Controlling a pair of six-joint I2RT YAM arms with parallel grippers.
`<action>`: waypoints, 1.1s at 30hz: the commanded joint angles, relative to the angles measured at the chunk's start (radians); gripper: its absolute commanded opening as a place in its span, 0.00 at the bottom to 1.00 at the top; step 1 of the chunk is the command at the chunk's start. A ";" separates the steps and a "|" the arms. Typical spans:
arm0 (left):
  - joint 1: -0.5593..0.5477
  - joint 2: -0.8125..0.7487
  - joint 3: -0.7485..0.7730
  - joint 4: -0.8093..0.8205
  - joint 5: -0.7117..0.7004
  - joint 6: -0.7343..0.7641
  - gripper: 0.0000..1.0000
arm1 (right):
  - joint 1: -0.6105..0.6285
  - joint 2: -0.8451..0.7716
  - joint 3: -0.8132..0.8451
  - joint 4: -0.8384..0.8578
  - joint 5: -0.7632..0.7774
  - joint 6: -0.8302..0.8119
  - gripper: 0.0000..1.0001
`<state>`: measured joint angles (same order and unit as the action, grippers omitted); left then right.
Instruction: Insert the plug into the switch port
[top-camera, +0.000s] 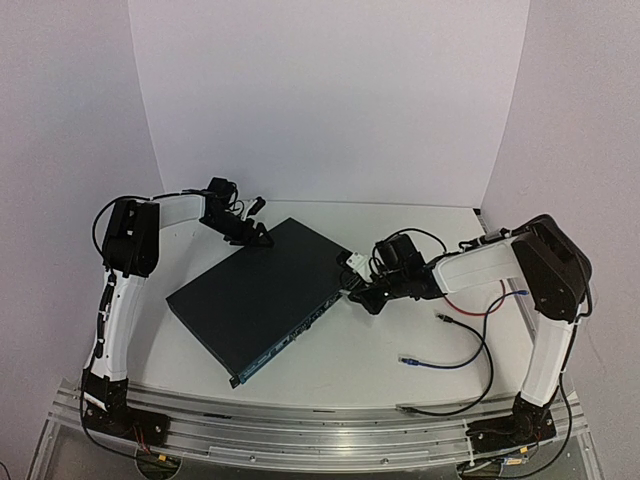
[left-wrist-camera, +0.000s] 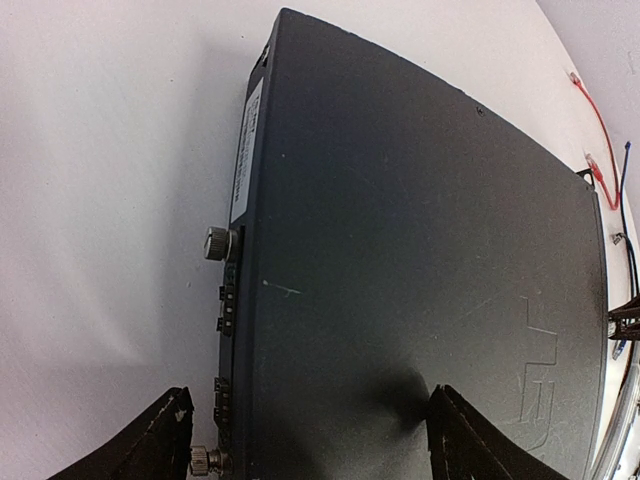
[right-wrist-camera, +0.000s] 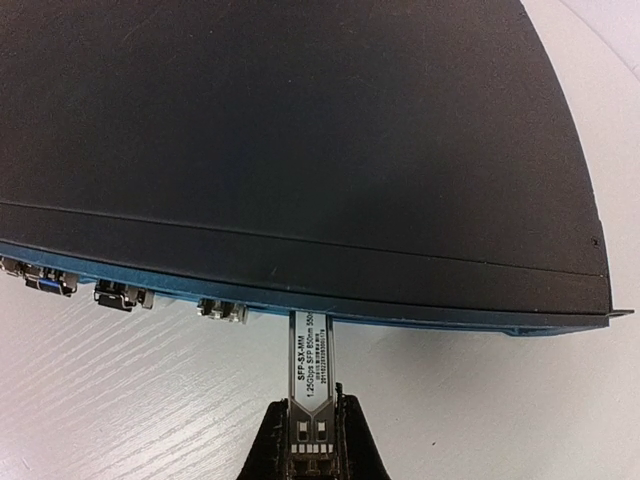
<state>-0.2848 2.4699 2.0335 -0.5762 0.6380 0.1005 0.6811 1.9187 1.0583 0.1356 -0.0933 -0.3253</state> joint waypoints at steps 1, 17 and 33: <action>-0.028 0.005 -0.005 -0.034 0.093 -0.012 0.79 | 0.003 0.015 0.047 0.016 0.003 0.016 0.00; -0.028 0.012 -0.001 -0.034 0.110 -0.020 0.79 | 0.003 0.090 0.068 0.119 0.033 0.143 0.00; -0.029 0.013 -0.010 -0.048 0.106 0.001 0.79 | 0.004 0.034 0.146 0.011 0.038 0.098 0.00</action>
<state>-0.2825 2.4702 2.0335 -0.5761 0.6469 0.1014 0.6820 1.9716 1.1102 0.0915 -0.0887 -0.2153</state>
